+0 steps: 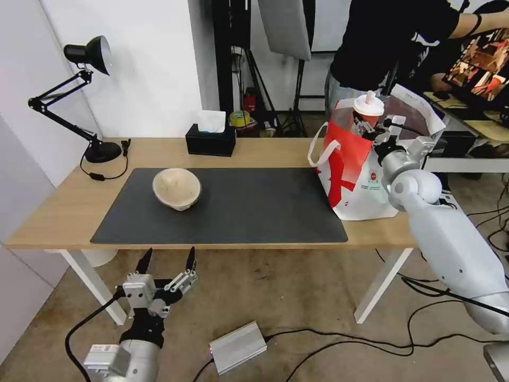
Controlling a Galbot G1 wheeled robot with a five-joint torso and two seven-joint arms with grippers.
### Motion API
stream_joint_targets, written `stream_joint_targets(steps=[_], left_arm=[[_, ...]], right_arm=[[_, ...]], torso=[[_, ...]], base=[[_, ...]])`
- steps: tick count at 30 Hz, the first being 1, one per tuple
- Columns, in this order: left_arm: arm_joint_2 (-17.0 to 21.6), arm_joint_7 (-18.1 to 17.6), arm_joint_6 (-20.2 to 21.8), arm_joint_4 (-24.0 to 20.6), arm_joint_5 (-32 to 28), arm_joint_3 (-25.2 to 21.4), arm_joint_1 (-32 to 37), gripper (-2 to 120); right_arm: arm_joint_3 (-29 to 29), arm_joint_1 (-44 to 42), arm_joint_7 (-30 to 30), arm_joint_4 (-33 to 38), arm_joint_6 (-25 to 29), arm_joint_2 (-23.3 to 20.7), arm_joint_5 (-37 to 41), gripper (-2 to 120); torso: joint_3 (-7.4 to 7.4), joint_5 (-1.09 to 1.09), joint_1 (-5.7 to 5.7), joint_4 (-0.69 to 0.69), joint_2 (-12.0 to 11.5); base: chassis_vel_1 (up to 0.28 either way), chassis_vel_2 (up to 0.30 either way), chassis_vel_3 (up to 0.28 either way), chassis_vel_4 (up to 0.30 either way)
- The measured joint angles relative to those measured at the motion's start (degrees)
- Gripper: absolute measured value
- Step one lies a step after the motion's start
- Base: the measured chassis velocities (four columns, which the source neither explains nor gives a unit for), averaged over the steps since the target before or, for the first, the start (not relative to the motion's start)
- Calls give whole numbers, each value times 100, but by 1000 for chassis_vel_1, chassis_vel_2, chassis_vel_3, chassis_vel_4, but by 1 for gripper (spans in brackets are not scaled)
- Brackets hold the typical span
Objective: Pick up the trash from the table and place it into the takeout bag.
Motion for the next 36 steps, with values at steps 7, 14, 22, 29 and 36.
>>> stream_joint_targets(steps=[7,14,22,29,36], left_arm=[[42,0,0,3,1,-2,-15,100],[34,1,0,21,5,6,-21,100],[41,0,2,40,8,2,-28,100],[43,1,2,51,8,4,-34,100],[29,1,2,58,28,11,-20,100]], right_arm=[[-8,13,34,30,1,-13,12,90],[-62,75,96,45,-64,-72,3,100],[-97,121,218,51,-316,-142,-267,100],[-187,227,341,109,-521,-227,-369,100],[-240,275,574,236,-966,-298,-627,100]], torso=[[0,0,0,0,0],[0,0,0,0,0],[0,0,0,0,0],[0,0,0,0,0],[0,0,0,0,0]], base=[[0,0,0,0],[0,0,0,0],[0,0,0,0],[0,0,0,0],[0,0,0,0]])
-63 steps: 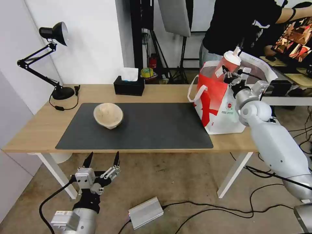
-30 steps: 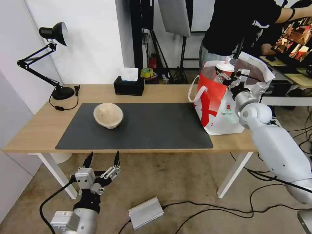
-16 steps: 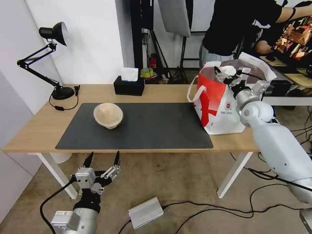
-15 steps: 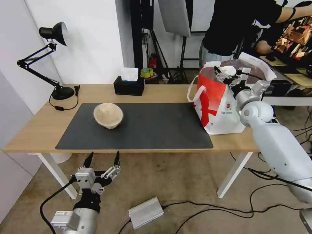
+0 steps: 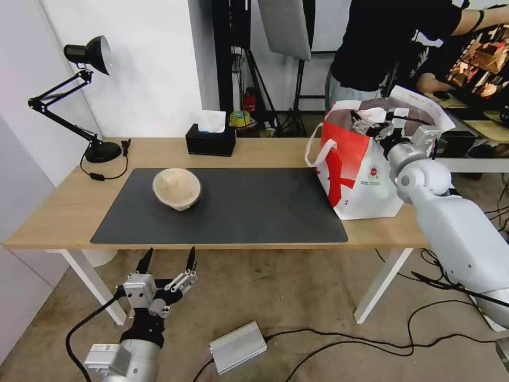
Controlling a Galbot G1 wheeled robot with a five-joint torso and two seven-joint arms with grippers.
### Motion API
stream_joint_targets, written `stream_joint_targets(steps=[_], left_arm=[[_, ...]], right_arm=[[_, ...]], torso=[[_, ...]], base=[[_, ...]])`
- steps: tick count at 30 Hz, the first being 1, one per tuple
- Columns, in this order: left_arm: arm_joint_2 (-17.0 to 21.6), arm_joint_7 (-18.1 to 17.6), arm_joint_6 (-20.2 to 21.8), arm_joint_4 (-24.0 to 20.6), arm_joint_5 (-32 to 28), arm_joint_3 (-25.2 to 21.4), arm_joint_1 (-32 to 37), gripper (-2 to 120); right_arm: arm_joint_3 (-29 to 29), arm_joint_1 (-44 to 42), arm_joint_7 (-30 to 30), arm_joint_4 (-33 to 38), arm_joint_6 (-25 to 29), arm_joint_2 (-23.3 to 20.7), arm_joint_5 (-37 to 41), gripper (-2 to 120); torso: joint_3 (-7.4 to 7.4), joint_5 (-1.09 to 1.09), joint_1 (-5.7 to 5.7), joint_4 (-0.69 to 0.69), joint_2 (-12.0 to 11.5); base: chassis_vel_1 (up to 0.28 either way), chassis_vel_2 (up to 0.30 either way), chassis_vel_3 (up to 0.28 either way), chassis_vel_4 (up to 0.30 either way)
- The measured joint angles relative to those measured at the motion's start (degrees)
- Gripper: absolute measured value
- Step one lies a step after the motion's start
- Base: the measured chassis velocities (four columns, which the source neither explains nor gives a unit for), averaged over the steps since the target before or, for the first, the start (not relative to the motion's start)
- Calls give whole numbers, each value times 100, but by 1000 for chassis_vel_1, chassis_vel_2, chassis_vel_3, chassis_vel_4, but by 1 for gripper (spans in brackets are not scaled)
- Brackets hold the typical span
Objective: Pick up the trash from the table and place it into the takeout bag.
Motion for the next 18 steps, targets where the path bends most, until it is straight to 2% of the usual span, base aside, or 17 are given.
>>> stream_joint_targets(steps=[10,15,18], left_arm=[[-27,1,-2,1,9,21,7,100],[-31,2,-2,4,9,21,6,100],[-36,5,-4,18,9,28,5,100]], right_arm=[[-251,293,339,286,-792,-249,-64,100],[-336,385,423,376,-994,-326,-44,100],[-410,528,496,457,-1331,-415,52,100]], torso=[[0,0,0,0,0],[0,0,0,0,0],[0,0,0,0,0]], base=[[0,0,0,0],[0,0,0,0],[0,0,0,0]])
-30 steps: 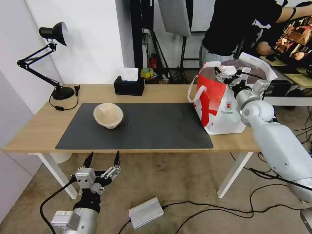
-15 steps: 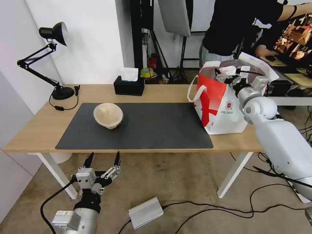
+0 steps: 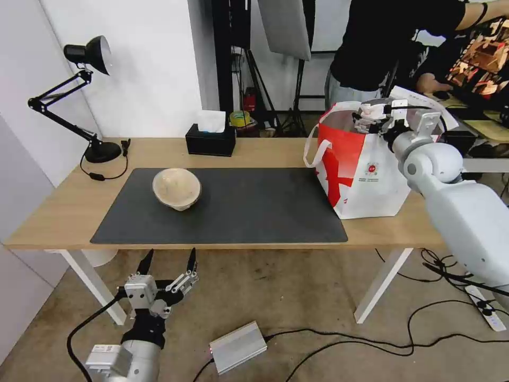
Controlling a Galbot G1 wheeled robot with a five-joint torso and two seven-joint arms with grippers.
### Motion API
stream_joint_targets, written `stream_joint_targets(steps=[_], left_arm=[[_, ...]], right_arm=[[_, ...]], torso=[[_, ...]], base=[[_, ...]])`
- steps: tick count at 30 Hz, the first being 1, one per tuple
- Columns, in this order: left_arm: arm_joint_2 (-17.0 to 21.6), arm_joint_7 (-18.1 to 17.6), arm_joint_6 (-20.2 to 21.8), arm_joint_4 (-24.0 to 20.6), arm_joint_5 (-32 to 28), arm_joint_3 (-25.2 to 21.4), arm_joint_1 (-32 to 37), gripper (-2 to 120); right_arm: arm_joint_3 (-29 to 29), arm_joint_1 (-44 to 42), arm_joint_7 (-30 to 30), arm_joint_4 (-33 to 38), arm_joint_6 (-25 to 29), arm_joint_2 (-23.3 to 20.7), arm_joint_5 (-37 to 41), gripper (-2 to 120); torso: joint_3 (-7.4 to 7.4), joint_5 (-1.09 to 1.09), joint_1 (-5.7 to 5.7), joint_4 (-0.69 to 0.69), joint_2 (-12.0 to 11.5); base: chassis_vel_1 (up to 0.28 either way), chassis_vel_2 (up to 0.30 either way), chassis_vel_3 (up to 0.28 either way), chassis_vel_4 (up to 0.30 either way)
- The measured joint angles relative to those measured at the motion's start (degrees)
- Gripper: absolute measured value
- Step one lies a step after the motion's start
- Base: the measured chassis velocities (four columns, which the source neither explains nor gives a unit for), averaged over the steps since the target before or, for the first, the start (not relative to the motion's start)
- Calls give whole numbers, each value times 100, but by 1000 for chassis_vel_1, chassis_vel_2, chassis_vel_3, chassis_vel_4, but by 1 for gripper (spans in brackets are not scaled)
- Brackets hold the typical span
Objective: Pick up the trash from the table and place it into the takeout bag.
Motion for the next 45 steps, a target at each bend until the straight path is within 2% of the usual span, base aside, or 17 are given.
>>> stream_joint_targets(steps=[11,21,41,45], left_arm=[[-6,4,-5,23,2,16,-10,100],[12,5,-7,31,4,26,-15,100],[65,6,-7,16,-19,23,-16,100],[104,6,-7,22,-18,44,-14,100]], right_arm=[[-316,531,363,56,-1015,-118,286,100],[-528,866,467,-58,-1689,-130,291,100],[-814,1189,375,-378,-1796,-26,215,100],[-1196,1493,289,-531,-1792,-32,51,100]], torso=[[0,-1,0,0,0],[0,-1,0,0,0],[0,0,0,0,0],[0,1,0,0,0]], base=[[0,0,0,0],[0,0,0,0],[0,0,0,0],[0,0,0,0]])
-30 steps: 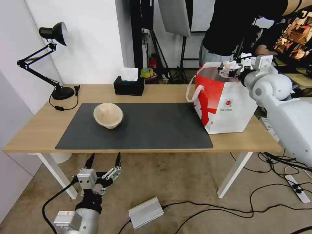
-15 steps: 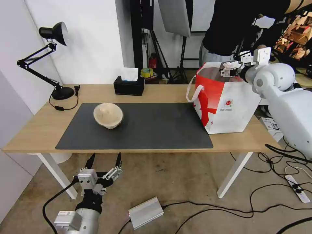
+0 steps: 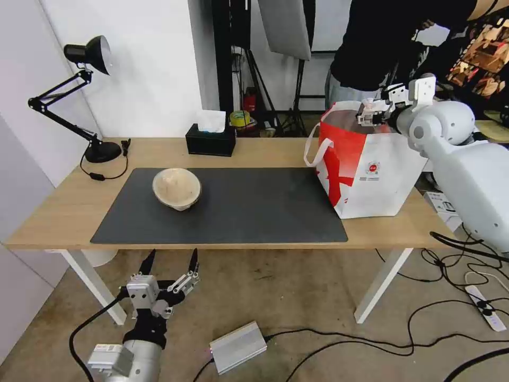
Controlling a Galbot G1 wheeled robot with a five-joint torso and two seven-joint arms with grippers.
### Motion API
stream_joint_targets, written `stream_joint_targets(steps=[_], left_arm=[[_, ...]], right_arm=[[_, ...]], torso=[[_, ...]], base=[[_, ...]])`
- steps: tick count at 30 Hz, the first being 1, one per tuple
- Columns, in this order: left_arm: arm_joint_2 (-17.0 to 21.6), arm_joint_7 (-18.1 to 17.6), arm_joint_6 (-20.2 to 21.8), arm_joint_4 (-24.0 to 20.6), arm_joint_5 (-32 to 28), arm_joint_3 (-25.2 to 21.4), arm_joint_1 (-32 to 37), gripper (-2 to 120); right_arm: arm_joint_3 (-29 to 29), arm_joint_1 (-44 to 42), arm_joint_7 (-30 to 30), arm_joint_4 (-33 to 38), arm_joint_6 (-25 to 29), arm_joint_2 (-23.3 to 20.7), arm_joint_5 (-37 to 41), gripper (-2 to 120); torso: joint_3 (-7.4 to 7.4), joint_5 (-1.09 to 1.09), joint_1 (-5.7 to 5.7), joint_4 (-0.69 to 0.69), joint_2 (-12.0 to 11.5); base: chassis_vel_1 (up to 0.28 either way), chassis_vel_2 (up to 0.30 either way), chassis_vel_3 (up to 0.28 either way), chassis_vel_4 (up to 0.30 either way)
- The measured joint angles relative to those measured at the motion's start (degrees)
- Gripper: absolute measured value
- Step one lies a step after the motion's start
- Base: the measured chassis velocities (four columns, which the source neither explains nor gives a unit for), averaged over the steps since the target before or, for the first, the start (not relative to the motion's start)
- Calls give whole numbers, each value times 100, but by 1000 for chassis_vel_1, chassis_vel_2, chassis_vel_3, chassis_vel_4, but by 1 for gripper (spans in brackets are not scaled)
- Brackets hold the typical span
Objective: Pick up the trash from the table and place it into the takeout bag.
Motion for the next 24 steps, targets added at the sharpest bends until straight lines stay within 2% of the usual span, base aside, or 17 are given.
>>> stream_joint_targets(steps=[3,11,15,24], left_arm=[[-31,1,0,7,14,34,-3,100],[2,4,0,4,27,66,-3,100],[18,4,0,4,24,70,-8,100],[1,6,0,4,23,88,-14,100]], right_arm=[[-174,148,-37,-62,5,-5,-31,100],[-534,320,-422,-192,19,-144,-516,100],[-890,620,-1058,-135,22,-257,-1235,100],[-1527,1338,-1746,-368,44,-267,-1981,100]], torso=[[-1,-4,0,3,0],[0,-1,0,-1,0],[0,-1,0,0,0],[0,-2,0,1,0]], base=[[0,0,0,0],[0,0,0,0],[0,0,0,0],[0,0,0,0]])
